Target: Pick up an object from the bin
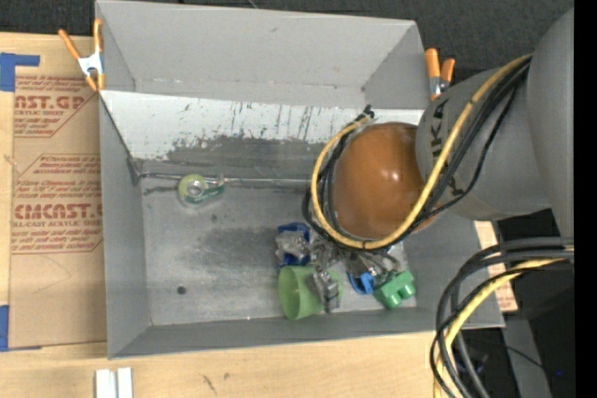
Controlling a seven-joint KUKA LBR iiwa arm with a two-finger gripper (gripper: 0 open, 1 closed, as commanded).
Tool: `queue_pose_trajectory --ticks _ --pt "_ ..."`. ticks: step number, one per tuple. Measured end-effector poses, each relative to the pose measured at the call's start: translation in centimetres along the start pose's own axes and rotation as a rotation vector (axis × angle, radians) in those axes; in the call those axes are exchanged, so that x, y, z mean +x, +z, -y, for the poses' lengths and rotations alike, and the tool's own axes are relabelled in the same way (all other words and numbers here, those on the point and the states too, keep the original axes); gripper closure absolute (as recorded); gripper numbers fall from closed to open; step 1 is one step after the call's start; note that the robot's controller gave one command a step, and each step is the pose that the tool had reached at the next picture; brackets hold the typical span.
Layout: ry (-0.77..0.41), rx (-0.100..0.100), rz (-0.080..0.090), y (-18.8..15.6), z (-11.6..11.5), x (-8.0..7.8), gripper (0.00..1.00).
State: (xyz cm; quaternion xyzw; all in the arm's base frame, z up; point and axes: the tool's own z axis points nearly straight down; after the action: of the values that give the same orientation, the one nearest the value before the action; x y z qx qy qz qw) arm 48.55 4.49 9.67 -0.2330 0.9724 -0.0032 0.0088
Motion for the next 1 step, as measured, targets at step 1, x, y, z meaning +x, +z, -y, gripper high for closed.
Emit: queue_pose_trajectory --ticks 1 --pt "-0.016 -0.007 -0.005 -10.31 1.07 -2.96 1.0"
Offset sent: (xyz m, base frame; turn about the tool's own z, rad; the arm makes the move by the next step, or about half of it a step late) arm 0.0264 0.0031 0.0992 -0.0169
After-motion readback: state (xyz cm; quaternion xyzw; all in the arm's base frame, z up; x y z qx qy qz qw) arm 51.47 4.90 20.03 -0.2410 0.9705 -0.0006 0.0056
